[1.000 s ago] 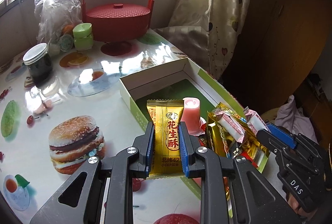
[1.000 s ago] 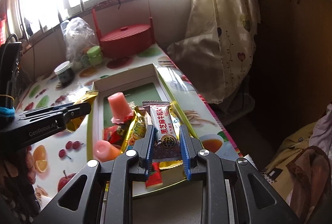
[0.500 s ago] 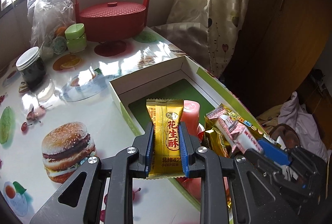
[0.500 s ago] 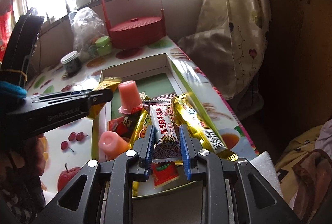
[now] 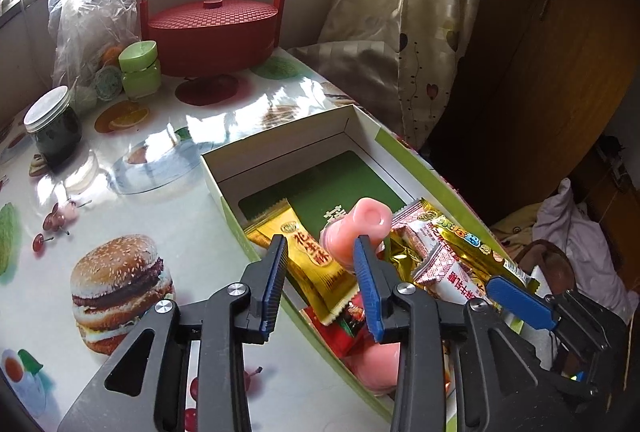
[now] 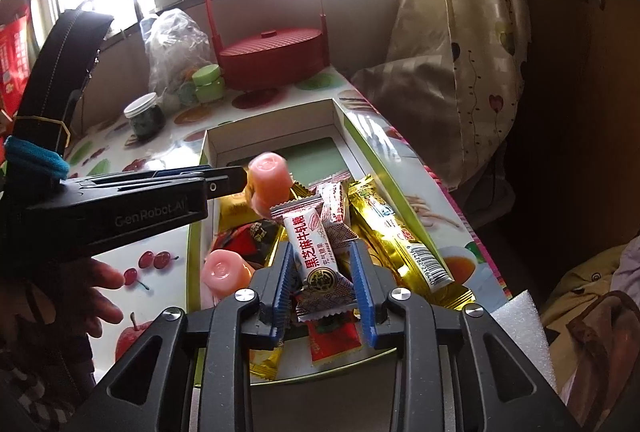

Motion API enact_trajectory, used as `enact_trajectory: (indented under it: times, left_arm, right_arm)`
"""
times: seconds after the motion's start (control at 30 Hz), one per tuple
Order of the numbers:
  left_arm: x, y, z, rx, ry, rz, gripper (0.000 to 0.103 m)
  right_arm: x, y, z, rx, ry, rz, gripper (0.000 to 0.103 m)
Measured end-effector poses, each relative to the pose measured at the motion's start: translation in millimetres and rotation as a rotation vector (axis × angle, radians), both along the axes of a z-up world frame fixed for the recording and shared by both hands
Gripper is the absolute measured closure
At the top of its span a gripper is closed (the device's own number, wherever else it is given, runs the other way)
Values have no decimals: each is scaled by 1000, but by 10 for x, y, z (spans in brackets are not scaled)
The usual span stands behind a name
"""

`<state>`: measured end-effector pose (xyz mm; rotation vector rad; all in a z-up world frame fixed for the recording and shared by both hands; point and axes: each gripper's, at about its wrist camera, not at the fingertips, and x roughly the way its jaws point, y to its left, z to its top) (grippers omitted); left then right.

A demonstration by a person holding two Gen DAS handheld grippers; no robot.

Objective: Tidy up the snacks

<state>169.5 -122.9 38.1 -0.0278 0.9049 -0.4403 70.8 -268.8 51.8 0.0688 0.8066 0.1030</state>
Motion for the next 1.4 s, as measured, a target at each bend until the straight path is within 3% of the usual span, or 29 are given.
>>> enact_trajectory:
  times: [0.23, 0.33, 0.63, 0.73, 0.83, 1.13, 1.4]
  left_arm:
    - [-128, 75, 82, -7, -12, 8, 66]
    - [-239, 115, 128, 0, -22, 10, 53]
    - [-707, 250, 137, 35, -25, 12, 53]
    - [-890, 275, 66, 93, -25, 2, 53]
    - [-1028, 350, -33, 84, 6, 8, 53]
    - [-1322, 532, -254, 92, 31, 93, 53]
    - [-1432, 475, -329, 118, 17, 90, 53]
  right_arm:
    - [-56, 29, 30, -4, -13, 4, 64]
    - [-99, 23, 57, 5, -22, -9, 59]
    - [-327, 48, 136, -5, -26, -25, 56]
    - [-411, 89, 135, -10, -19, -23, 56]
    - [-510, 135, 127, -23, -13, -33, 56]
    - [-817, 252, -81, -41, 46, -28, 55]
    - [-882, 318, -285, -94, 92, -80, 52]
